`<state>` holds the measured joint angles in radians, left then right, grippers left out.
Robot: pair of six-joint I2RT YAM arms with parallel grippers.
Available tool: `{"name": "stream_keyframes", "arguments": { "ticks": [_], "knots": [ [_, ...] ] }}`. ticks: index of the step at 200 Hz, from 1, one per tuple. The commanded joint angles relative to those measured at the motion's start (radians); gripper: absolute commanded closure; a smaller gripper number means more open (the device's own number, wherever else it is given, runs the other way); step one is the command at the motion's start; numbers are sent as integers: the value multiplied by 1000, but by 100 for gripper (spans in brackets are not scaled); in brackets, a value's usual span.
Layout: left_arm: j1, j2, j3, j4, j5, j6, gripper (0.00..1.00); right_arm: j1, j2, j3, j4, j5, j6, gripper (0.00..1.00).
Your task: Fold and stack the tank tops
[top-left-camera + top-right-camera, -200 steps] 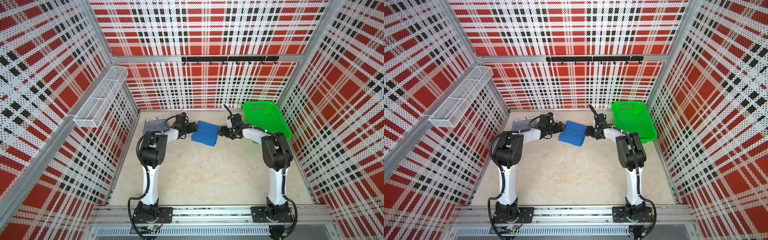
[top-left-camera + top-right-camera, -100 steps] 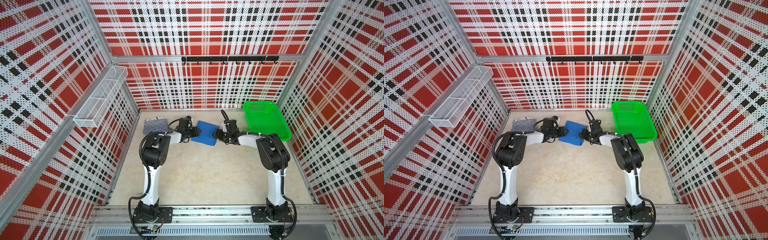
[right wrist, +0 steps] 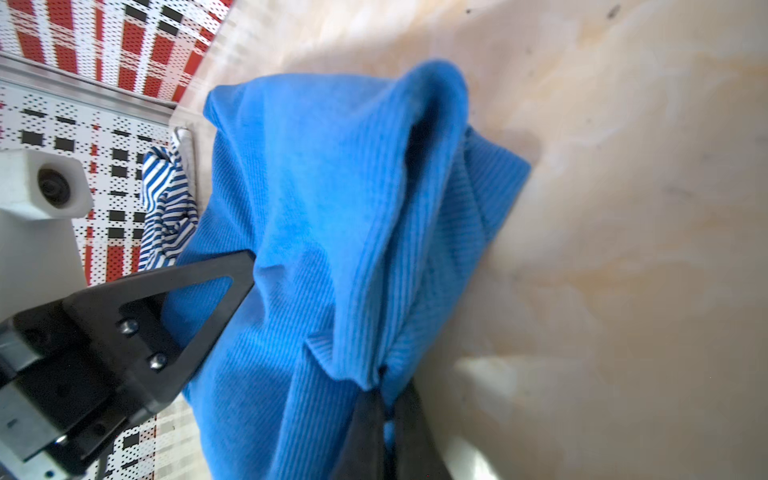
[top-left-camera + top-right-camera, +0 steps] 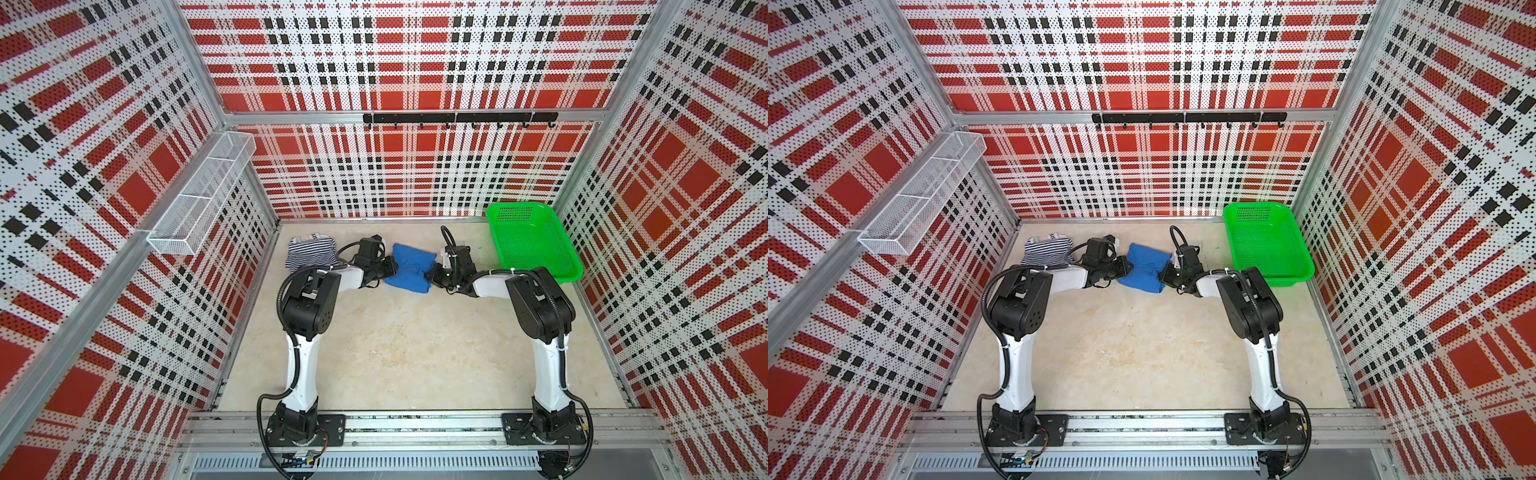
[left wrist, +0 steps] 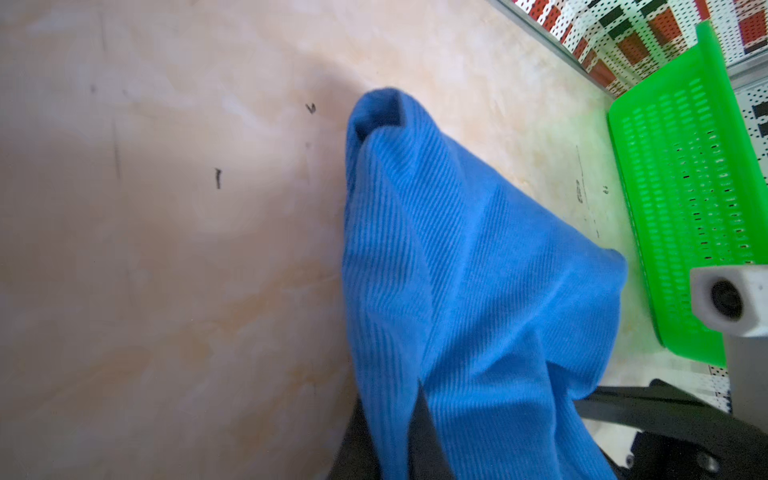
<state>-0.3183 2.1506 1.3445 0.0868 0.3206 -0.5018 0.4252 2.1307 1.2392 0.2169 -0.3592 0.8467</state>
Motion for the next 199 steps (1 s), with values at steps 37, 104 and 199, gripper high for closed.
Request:
{"name": "stream_keyframes", "arguments": {
  "ticks": [37,104,199],
  "knots": [
    [103,-91,144,-152,-80,127,100,49,85,105,227,-85,67,100],
    [212,-140,169,-186,-105,211,100,155,330,407,510,-89,167,100],
    [389,-216,131,-100,-190,309,100,283,909,1311,515,64,187,100]
  ]
}}
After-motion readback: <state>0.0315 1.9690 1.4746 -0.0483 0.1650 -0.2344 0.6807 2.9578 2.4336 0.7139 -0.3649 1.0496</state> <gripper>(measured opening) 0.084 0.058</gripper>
